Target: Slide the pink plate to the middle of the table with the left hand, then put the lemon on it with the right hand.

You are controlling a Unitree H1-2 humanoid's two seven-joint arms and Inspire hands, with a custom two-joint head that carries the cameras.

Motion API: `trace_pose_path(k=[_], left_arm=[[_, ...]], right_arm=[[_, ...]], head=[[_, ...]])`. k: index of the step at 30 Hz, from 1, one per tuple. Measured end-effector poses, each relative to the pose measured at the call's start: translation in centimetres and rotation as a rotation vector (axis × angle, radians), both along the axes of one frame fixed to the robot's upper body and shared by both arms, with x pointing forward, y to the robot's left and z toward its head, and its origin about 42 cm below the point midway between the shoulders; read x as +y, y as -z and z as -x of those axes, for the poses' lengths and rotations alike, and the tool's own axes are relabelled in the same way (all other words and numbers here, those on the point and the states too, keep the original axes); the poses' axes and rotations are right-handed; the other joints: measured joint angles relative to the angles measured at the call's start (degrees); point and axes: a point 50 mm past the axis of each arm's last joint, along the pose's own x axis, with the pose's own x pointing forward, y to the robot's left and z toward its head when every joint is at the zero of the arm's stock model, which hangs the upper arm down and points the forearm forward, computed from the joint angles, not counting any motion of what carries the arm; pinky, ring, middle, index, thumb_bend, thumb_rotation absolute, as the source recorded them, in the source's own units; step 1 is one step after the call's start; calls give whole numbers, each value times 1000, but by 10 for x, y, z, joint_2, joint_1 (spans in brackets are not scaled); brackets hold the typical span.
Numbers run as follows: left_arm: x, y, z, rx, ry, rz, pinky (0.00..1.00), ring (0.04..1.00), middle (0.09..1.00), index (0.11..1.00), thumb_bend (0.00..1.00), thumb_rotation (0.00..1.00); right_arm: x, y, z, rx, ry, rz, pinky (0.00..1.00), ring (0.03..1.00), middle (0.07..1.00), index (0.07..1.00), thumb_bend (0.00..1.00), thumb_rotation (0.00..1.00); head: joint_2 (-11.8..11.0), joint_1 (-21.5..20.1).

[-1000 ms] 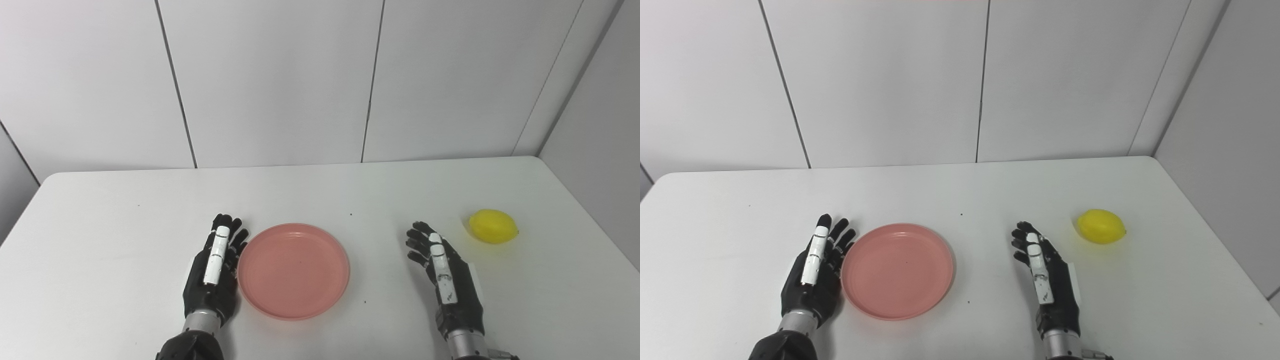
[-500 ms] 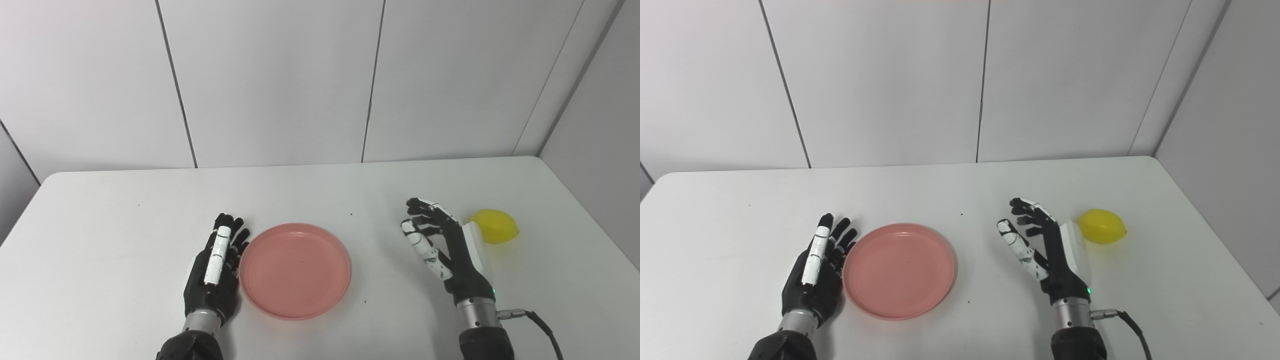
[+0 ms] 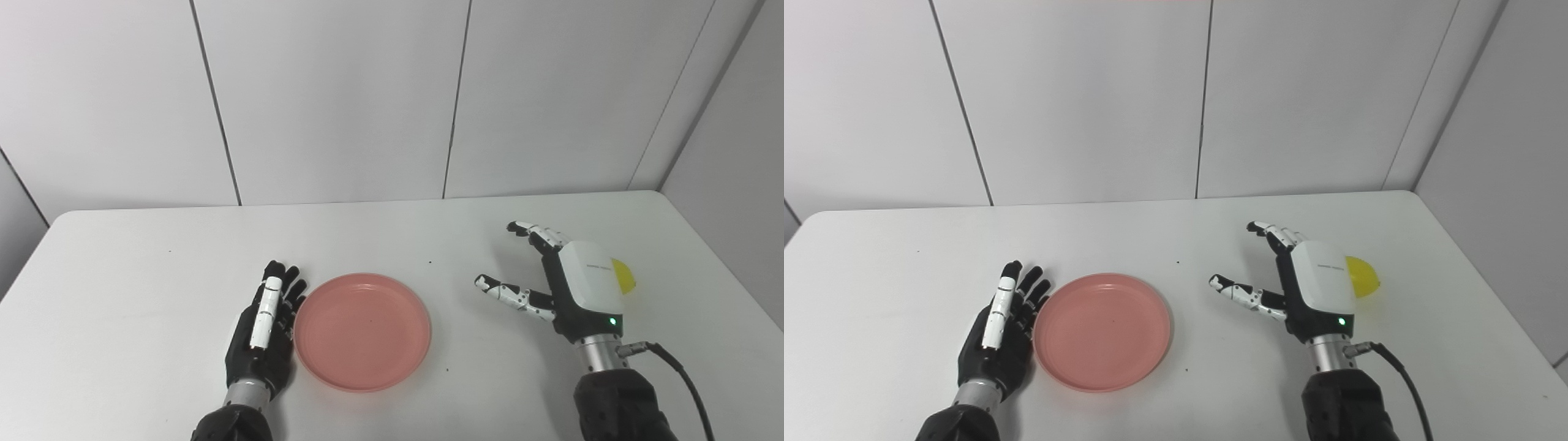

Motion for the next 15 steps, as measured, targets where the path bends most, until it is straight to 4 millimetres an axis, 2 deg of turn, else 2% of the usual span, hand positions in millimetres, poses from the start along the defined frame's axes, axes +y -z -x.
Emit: trace_pose_path(k=[2,4,9,11,15], left_arm=[[1,0,0,1,2,21,999,949,938,999,647,624],[1,0,0,2,4,30,1000,949,939,1000,637,638],[5,1,-2,1,24,36,1000,966,956,1000,600,687],[7,1,-3,1,28,32,1000,971,959,1000,599,692],[9,1,-4,1,37,43,1000,975,967,1000,598,677]], right_arm=[[-4,1,-5,-15,15,68,603,674,708,720,800,913],[-5,-1,-8,-25,20,96,624,682,714,727,808,921],[-2,-1,-17,-31,29,163,622,671,705,724,805,925],[-1,0,-20,-31,33,189,626,669,702,722,806,926],[-1,4,-24,-20,41,224,631,667,700,721,810,984]], head=[[-1,-2],[-4,-31],[-4,-37],[-9,-54],[-11,-71]])
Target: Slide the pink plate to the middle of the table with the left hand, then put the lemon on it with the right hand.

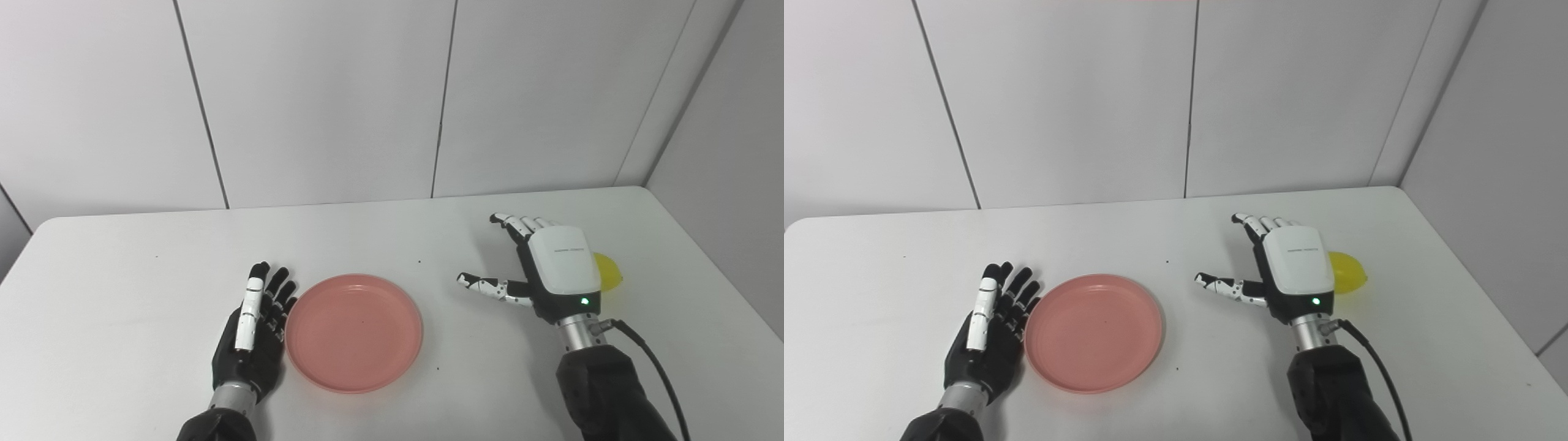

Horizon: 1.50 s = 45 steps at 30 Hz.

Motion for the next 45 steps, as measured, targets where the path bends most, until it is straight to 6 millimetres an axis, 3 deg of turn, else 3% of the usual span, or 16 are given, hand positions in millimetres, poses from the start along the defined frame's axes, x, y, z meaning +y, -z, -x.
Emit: trace_pose_path(k=[13,31,45], left_arm=[[8,0,-1,4,8,31,1000,985,970,1000,575,652],[8,0,-2,8,13,38,1000,984,965,1000,557,630],[8,0,-2,9,15,44,1000,977,962,1000,555,633]], right_arm=[[-11,1,-17,-26,53,16,646,669,703,721,786,999],[-32,-13,-21,-86,104,42,648,655,697,717,805,1000],[-68,-26,-21,-71,186,104,666,664,696,712,811,998]], head=[[-9,-38],[-7,-30],[-12,-23]])
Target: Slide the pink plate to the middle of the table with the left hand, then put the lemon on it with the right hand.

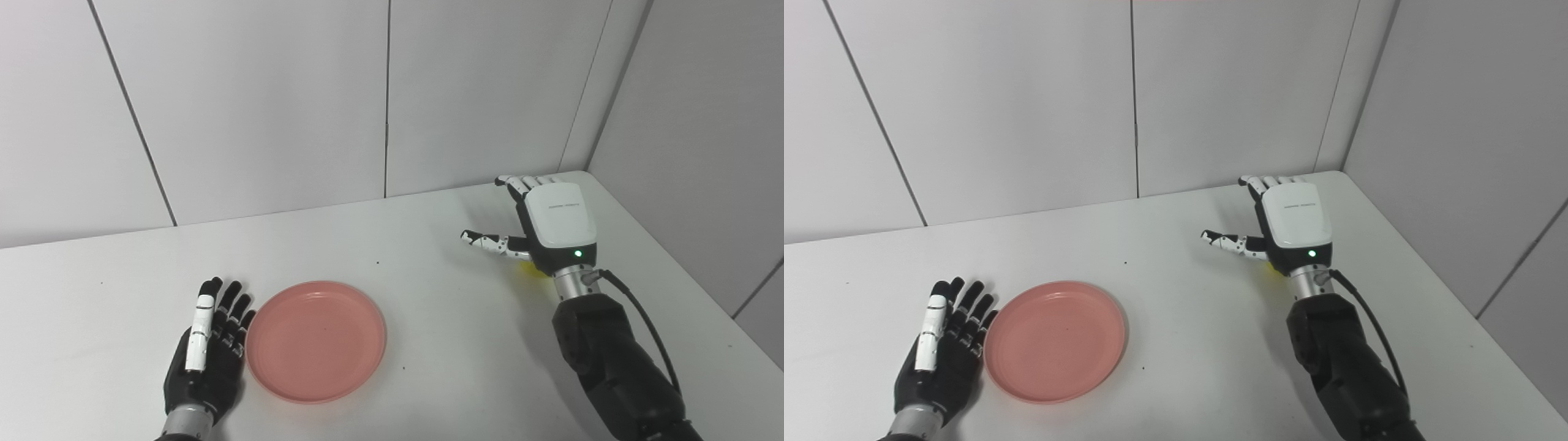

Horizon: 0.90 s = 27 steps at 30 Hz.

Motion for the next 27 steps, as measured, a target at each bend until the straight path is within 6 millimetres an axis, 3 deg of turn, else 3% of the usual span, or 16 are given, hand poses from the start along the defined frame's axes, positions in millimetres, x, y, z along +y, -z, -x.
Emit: trace_pose_path(k=[13,27], left_arm=[[-1,0,0,-2,2,-1,1000,972,955,1000,550,621],[-1,0,0,0,3,0,1000,974,953,1000,557,617]], right_arm=[[-26,28,9,94,77,-49,658,661,698,712,813,980],[-43,38,8,237,128,-73,626,643,693,735,806,962]], head=[[3,2],[5,6]])
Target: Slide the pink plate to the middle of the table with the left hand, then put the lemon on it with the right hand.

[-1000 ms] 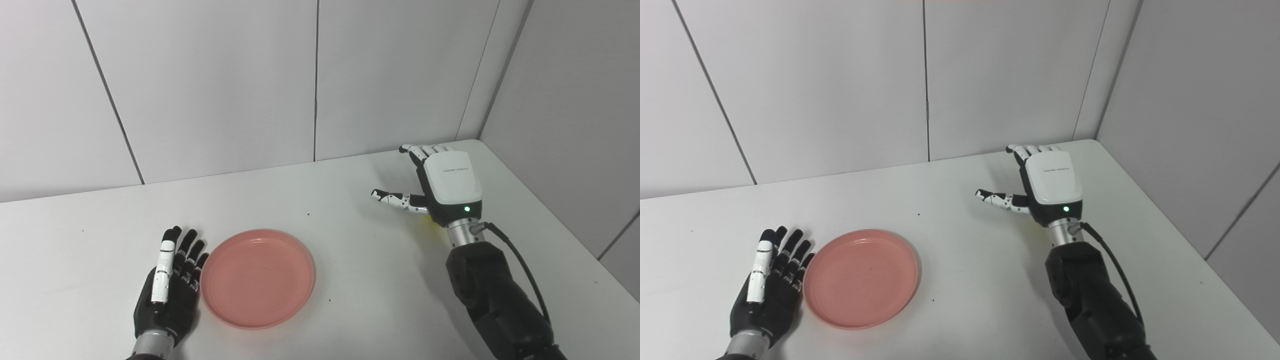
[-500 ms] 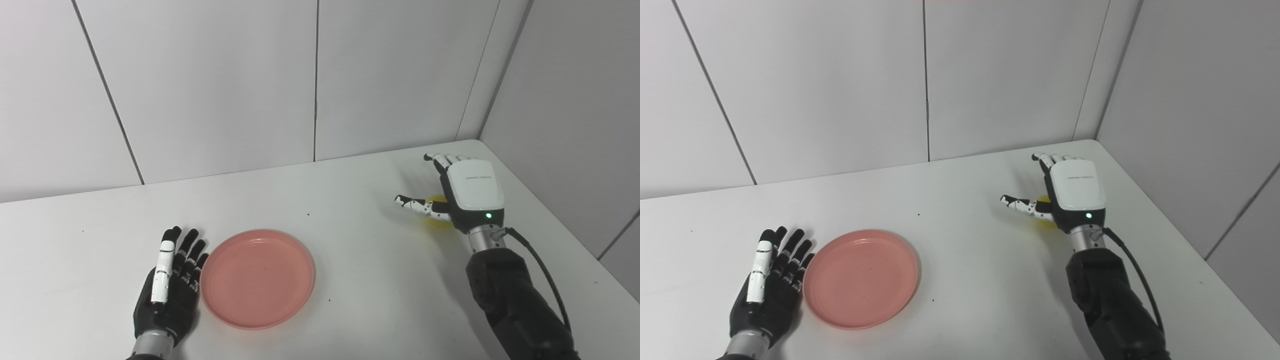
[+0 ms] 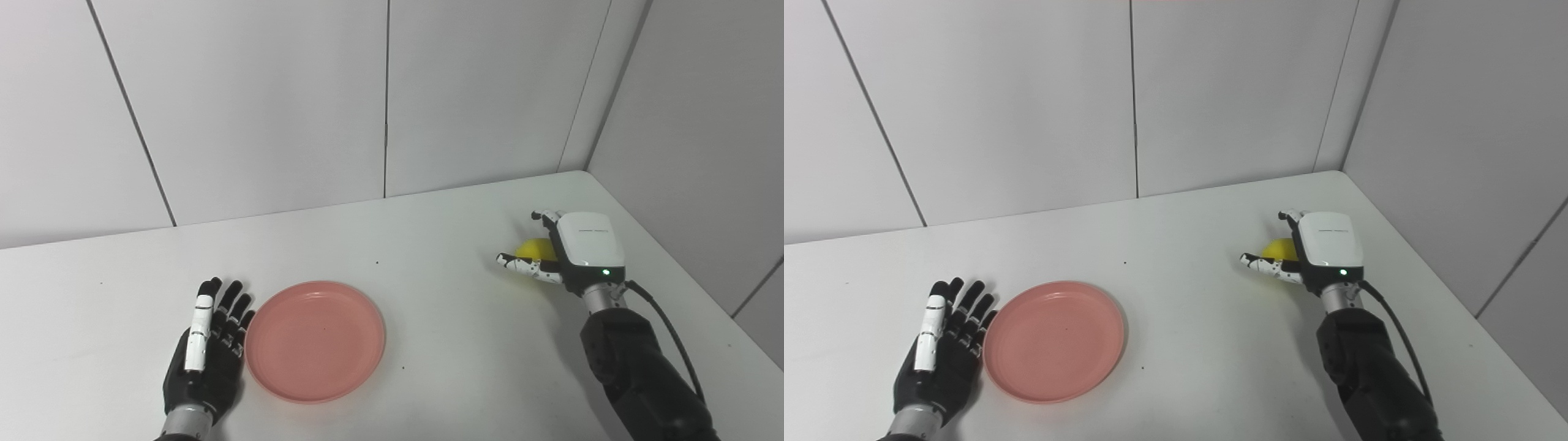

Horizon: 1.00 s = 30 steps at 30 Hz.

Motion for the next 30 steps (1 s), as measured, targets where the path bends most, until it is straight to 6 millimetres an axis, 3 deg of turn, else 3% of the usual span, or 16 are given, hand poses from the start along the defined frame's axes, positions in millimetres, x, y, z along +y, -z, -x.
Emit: trace_pose_path(k=[9,24,30], left_arm=[[-1,0,0,-1,1,-3,1000,968,948,1000,563,627],[-2,0,0,0,0,-3,1000,971,940,1000,545,621],[-2,-1,0,6,-10,0,1000,967,945,1000,542,619]], right_arm=[[-5,9,-3,43,9,1,635,644,694,729,818,968],[-2,3,-16,59,-19,7,661,683,722,747,820,987],[-3,9,-19,115,-16,-23,571,610,674,723,804,936]], head=[[0,3],[2,8],[4,8]])
